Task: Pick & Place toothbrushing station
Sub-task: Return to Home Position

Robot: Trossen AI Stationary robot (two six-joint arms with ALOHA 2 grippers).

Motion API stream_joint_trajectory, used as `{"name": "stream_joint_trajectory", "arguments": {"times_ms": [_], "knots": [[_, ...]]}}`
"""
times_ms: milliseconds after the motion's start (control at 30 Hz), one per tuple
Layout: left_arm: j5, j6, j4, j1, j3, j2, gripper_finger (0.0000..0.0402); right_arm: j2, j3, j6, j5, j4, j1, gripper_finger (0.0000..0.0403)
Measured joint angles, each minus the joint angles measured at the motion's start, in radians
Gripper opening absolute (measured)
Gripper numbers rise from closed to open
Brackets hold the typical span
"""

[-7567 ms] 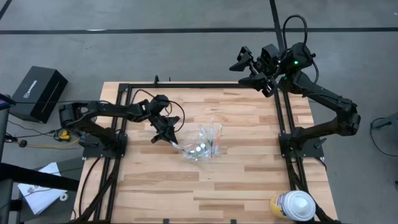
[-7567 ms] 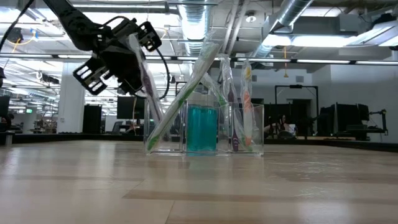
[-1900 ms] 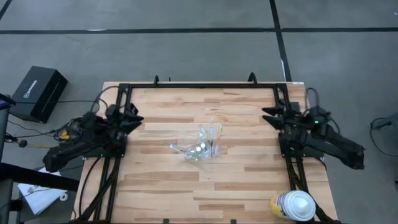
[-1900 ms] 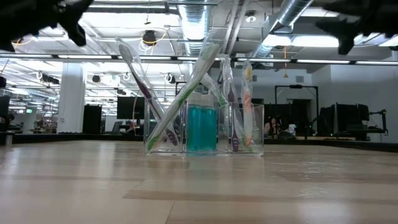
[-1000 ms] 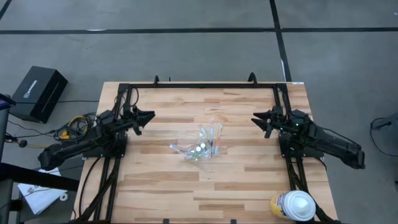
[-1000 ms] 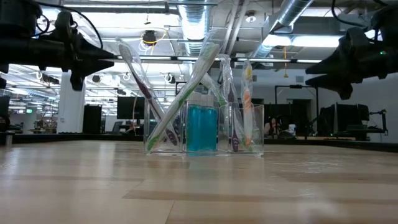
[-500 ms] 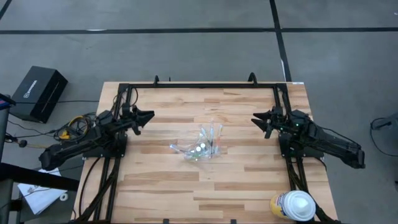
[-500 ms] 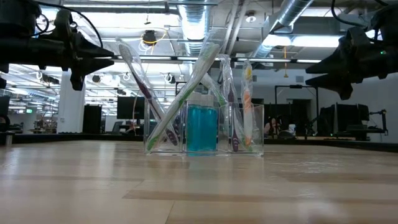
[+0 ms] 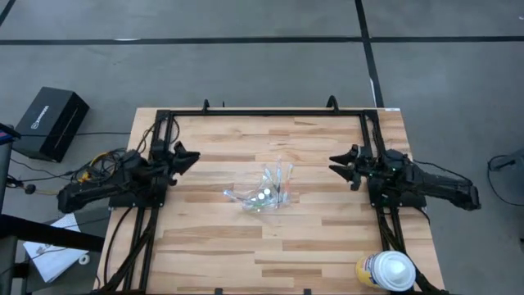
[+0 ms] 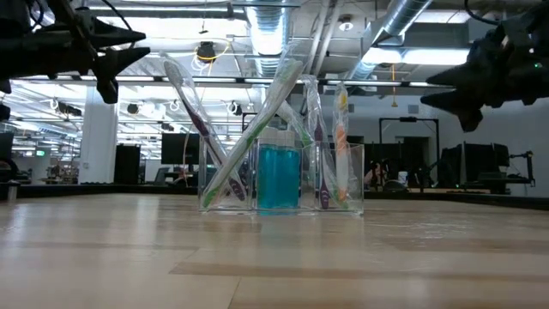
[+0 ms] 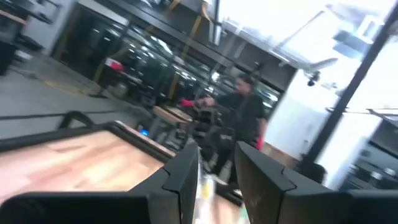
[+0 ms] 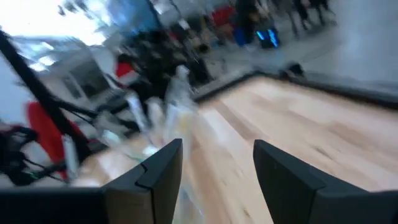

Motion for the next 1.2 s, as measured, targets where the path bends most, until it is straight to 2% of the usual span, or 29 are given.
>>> {"name": "stream_joint_trajectory", "arguments": {"times_ms": [67,300,733,1200], "knots": [[0.0,0.0,0.003,-0.035,0.0,0.0,0.0102,0.0,-0.035,0.0,0.0,0.1,0.028,0.0187],[0.0,0.0,0.006,-0.089,0.0,0.0,0.0102,0.0,-0.036,0.0,-0.001,0.111,0.077,0.0192],[0.0,0.0,0.015,-0.09,0.0,0.0,0.0102,0.0,-0.036,0.0,-0.001,0.112,0.028,0.0189],[0.0,0.0,0.024,-0.076,0.0,0.0,0.0102,0.001,-0.037,0.0,0.0,0.112,0.029,0.0189]]}}
